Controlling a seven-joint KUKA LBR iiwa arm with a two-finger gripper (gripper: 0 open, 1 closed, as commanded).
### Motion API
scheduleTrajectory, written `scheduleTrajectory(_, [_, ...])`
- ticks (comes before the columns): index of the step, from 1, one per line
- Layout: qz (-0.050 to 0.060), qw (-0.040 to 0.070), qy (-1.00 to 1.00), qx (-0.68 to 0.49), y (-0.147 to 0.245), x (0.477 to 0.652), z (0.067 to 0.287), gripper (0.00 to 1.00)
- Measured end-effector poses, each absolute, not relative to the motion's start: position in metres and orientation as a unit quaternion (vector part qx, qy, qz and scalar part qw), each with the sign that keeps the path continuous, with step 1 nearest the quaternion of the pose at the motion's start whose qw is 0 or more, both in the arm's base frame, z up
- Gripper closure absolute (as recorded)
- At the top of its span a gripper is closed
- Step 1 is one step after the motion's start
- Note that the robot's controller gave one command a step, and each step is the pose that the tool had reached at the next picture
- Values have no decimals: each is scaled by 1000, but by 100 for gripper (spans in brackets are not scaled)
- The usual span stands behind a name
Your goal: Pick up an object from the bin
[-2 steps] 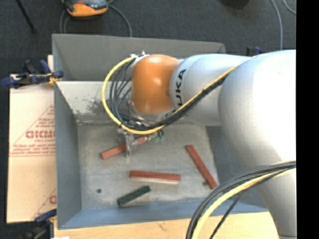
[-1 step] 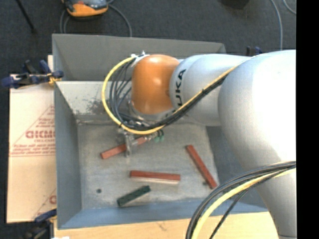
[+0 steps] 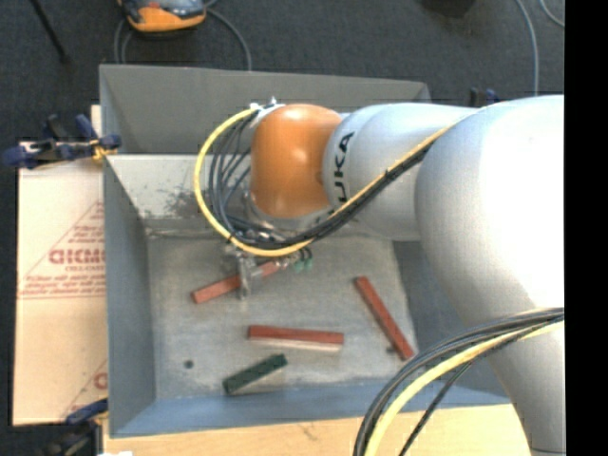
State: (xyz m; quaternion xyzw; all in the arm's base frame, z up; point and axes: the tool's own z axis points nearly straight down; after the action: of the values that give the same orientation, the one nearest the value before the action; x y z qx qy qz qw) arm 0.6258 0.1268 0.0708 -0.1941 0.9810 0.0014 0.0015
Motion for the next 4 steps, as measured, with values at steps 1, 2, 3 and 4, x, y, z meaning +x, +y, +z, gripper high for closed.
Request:
scheduleTrajectory(1, [1, 1, 981, -194, 127, 626, 71, 100])
scheduleTrajectory(2, [1, 1, 981, -193, 127, 626, 71, 100])
scheduleTrajectory(3, [1, 1, 981, -193, 127, 626, 71, 100])
scheduleTrajectory(4, [1, 1, 981, -193, 127, 626, 71, 100])
